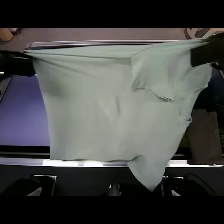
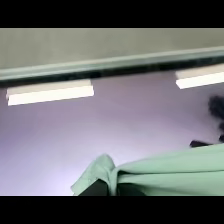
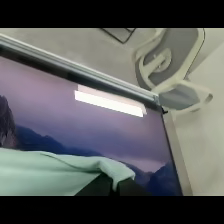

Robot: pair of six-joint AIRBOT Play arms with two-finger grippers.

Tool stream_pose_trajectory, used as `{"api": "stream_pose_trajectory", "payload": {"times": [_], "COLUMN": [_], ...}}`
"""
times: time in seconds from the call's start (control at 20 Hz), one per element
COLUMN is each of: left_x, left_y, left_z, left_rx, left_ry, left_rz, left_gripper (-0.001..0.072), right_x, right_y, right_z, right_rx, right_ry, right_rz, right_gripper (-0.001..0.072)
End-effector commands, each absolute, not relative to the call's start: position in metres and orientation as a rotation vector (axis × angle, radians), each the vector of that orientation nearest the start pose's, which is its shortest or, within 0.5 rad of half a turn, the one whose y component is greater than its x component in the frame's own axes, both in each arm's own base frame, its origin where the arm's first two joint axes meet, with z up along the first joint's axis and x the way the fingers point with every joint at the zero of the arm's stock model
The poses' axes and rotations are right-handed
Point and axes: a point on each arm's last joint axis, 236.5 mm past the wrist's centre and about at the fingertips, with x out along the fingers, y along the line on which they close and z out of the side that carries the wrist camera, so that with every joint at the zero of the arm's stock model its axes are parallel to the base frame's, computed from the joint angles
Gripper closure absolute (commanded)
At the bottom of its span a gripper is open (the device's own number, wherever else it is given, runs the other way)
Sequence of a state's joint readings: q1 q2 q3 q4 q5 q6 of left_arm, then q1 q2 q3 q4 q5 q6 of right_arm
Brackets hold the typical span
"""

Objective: Fold the shirts.

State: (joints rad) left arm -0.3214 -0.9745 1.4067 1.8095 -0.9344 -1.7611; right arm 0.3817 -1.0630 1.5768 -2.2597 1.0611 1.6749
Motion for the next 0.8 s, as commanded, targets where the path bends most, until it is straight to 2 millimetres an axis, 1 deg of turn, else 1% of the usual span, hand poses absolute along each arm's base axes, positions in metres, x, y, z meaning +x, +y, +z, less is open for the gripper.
{"api": "stream_pose_trajectory", "payload": {"times": [0.0, 0.05, 0.1, 0.2, 0.3, 0.35, 0.4, 0.45, 0.5, 0.55, 0.6, 0.65, 0.7, 0.75], "left_x": [0.46, 0.467, 0.47, 0.468, 0.464, 0.462, 0.459, 0.457, 0.45, 0.437, 0.421, 0.404, 0.388, 0.368], "left_y": [-0.086, -0.087, -0.091, -0.108, -0.128, -0.137, -0.137, -0.13, -0.116, -0.094, -0.073, -0.051, -0.036, -0.03], "left_z": [0.146, 0.116, 0.088, 0.046, 0.016, 0.004, -0.002, -0.004, -0.004, -0.003, -0.001, 0.002, 0.004, 0.003], "left_rx": [0.075, 0.063, 0.056, -0.01, -0.106, -0.148, -0.163, -0.163, -0.161, -0.138, -0.108, -0.098, -0.136, -0.232], "left_ry": [0.722, 0.789, 0.857, 0.968, 1.051, 1.085, 1.109, 1.129, 1.17, 1.243, 1.307, 1.357, 1.383, 1.406], "left_rz": [-0.058, -0.053, -0.053, -0.079, -0.113, -0.125, -0.125, -0.111, -0.086, -0.067, -0.063, -0.063, -0.065, -0.092], "left_gripper": [0.0678, 0.0677, 0.0678, 0.0677, 0.0676, 0.0656, 0.0567, 0.0291, 0.0025, -0.0013, -0.0013, -0.0013, -0.0013, -0.0013], "right_x": [0.501, 0.514, 0.52, 0.521, 0.521, 0.522, 0.524, 0.529, 0.531, 0.528, 0.522, 0.514, 0.502, 0.487], "right_y": [0.07, 0.085, 0.097, 0.12, 0.135, 0.137, 0.137, 0.128, 0.114, 0.091, 0.056, 0.018, -0.022, -0.051], "right_z": [0.219, 0.186, 0.156, 0.11, 0.078, 0.068, 0.067, 0.075, 0.09, 0.108, 0.128, 0.142, 0.148, 0.141], "right_rx": [-0.352, -0.297, -0.208, -0.047, -0.011, -0.021, -0.045, -0.11, -0.203, -0.276, -0.33, -0.347, -0.336, -0.3], "right_ry": [0.517, 0.567, 0.626, 0.732, 0.807, 0.826, 0.821, 0.798, 0.784, 0.781, 0.788, 0.799, 0.832, 0.9], "right_rz": [-0.132, -0.105, -0.092, -0.071, -0.036, -0.031, -0.024, -0.012, 0.013, 0.006, -0.028, -0.076, -0.113, -0.099], "right_gripper": [0.0687, 0.0687, 0.0688, 0.0688, 0.0688, 0.0689, 0.0671, 0.0491, 0.0148, 0.004, 0.004, 0.0042, 0.0054, 0.0098]}}
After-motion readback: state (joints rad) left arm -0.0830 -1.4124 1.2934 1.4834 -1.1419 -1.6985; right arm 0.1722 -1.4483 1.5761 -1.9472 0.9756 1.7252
